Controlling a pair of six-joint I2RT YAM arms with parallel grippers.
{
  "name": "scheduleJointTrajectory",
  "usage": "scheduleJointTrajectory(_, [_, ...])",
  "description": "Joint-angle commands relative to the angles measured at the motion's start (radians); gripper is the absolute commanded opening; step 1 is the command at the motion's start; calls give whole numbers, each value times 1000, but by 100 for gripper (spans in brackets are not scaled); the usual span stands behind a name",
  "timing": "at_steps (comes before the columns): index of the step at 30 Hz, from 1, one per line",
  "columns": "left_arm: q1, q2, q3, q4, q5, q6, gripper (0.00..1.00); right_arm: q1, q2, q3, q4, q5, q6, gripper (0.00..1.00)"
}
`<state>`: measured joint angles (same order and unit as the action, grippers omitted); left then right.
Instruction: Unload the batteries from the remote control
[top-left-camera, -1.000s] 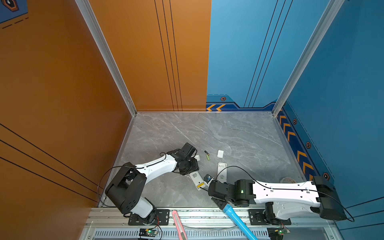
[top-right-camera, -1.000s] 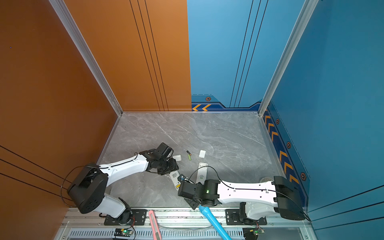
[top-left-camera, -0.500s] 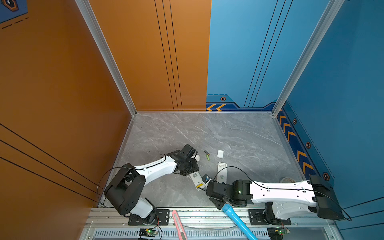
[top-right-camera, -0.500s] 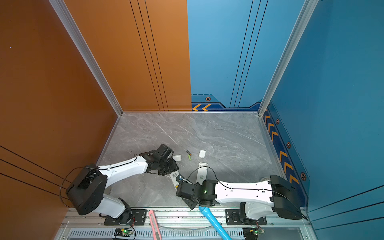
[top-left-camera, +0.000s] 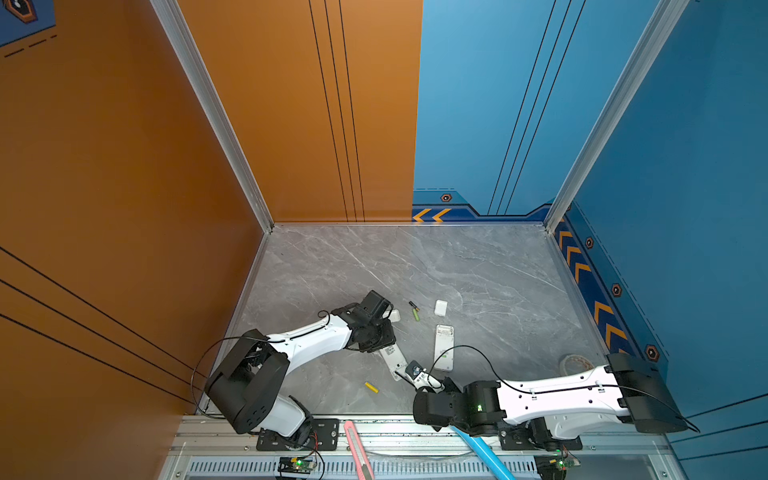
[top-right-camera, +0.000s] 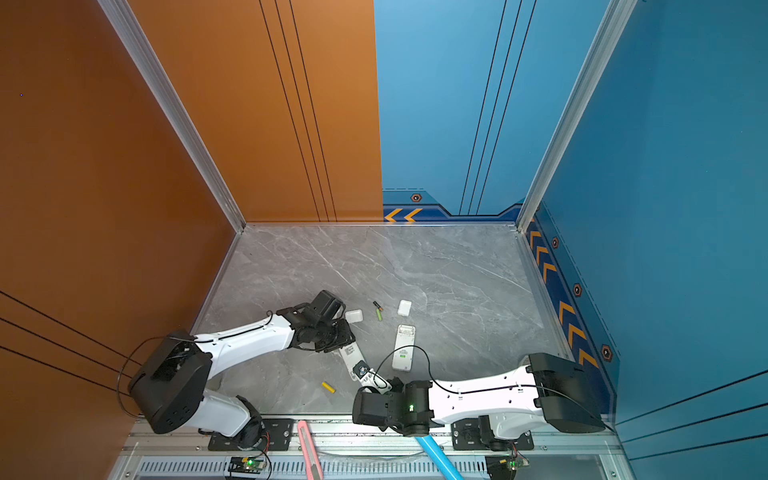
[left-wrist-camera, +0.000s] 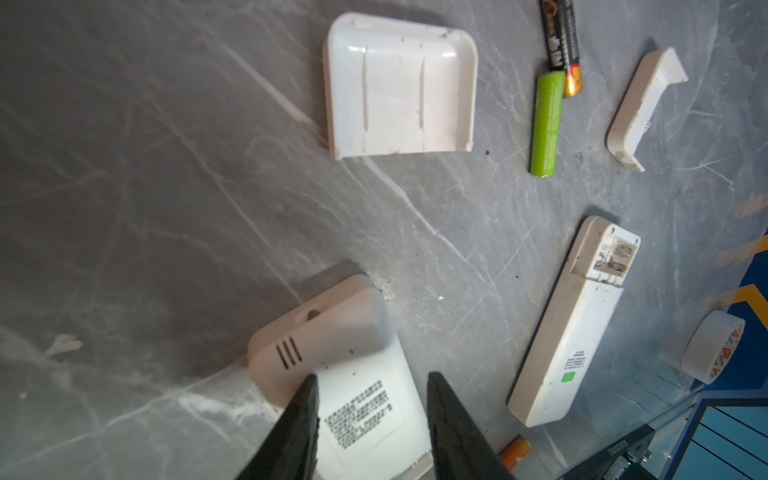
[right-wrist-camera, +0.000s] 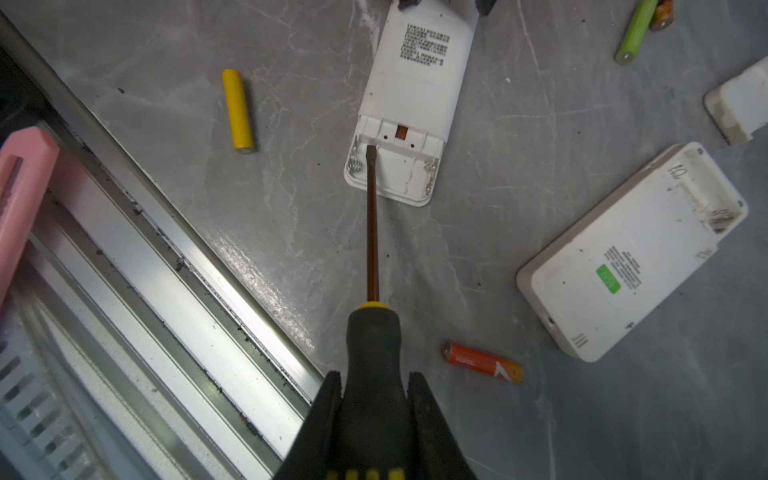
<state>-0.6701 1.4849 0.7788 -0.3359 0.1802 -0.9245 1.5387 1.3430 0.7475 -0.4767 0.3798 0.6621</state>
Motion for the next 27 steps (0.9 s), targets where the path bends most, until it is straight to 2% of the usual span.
scheduleJointTrajectory(1, [-20, 57, -63, -154, -8, 4, 45, -40, 50, -54, 44, 180, 78, 0])
scheduleJointTrajectory(5, [-5, 51, -62, -164, -25, -3, 51, -41, 17, -62, 14, 194, 101, 0])
scheduleJointTrajectory(10, [19, 31, -33, -179, -42, -8, 62, -87, -119, -51, 4, 151, 41, 0])
scheduleJointTrajectory(19, [56, 36, 6, -147, -28, -7, 63, -218, -257, -57, -1, 20, -36, 0])
scheduleJointTrajectory(25, [58, 41, 24, -143, -12, -1, 64, -290, -258, -42, -18, -38, -61, 0])
scheduleJointTrajectory(27, [58, 37, 26, -134, -5, -4, 64, -333, -253, -47, -14, -89, -55, 1])
